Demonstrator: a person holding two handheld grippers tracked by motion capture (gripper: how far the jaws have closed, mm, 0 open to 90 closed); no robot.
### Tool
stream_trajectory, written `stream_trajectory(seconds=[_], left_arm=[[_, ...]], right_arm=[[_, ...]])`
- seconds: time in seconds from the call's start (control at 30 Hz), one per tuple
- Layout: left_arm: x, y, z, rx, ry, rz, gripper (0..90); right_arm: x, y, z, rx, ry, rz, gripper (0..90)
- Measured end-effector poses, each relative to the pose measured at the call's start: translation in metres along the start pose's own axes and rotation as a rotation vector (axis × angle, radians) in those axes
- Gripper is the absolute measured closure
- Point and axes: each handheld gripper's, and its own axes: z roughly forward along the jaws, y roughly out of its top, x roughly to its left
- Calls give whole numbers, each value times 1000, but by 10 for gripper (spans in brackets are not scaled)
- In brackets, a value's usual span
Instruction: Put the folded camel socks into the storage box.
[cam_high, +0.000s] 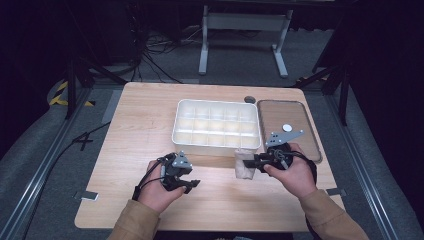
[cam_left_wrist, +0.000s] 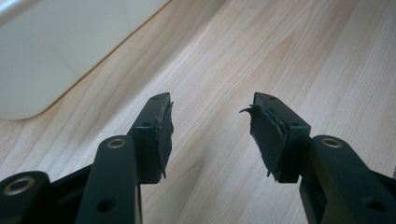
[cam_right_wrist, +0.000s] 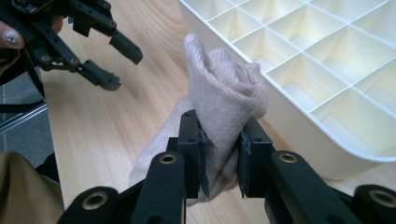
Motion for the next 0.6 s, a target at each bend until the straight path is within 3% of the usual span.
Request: stream_trajectory(seconds=[0.6], left_arm=[[3,-3,-2,-7,7,-7,490]], right_arm=[[-38,33,-18,37,-117,-17,742]])
